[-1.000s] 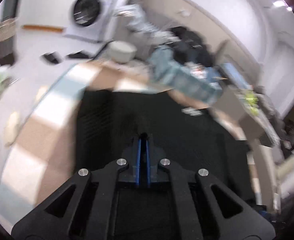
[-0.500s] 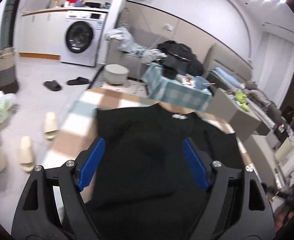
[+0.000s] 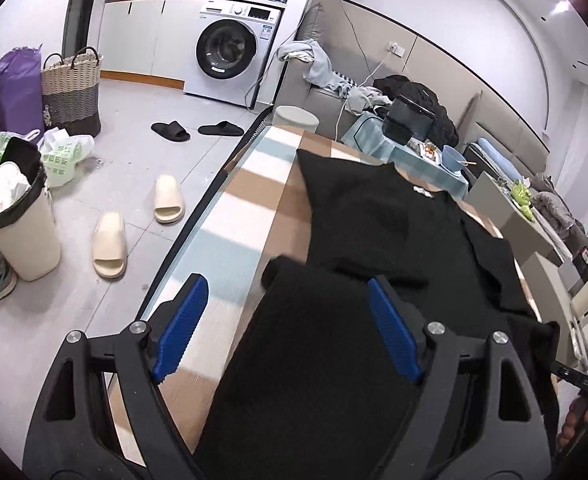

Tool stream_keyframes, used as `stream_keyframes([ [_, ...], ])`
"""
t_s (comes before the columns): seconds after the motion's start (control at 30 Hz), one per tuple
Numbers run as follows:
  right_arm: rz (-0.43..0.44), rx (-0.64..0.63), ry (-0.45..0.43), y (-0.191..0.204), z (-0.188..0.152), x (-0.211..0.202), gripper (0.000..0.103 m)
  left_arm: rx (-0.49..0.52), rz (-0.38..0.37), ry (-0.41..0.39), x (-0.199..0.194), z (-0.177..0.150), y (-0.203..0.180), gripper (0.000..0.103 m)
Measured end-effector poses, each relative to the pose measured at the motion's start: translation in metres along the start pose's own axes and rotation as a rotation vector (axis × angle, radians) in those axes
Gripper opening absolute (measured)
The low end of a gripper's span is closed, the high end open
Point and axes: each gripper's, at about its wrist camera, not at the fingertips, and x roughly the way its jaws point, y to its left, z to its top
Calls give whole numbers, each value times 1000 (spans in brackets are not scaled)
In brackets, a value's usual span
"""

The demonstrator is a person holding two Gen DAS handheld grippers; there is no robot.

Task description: Fold small clothes

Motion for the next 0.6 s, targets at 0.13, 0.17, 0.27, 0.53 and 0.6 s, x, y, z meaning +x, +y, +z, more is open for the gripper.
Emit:
stream_keyframes([
  [0.13,-103,-101,38,2,3,20,77,15,18,24,-3,-17,4,80],
  [0.17,-178,-77,14,-9,6,18,77,17,29,29,-6,-21,8,80],
  [0.27,-279,115,-7,-58,7,5,77,15,53,47,-2,-25,12,80],
  [0.53,16,68,-27,-56,-3,-2,77,85,71,172,44,-12,-13,74],
  [0.6,35,51,-33,-54,-1,1,59,93,65,177,52,-11,-16,52],
])
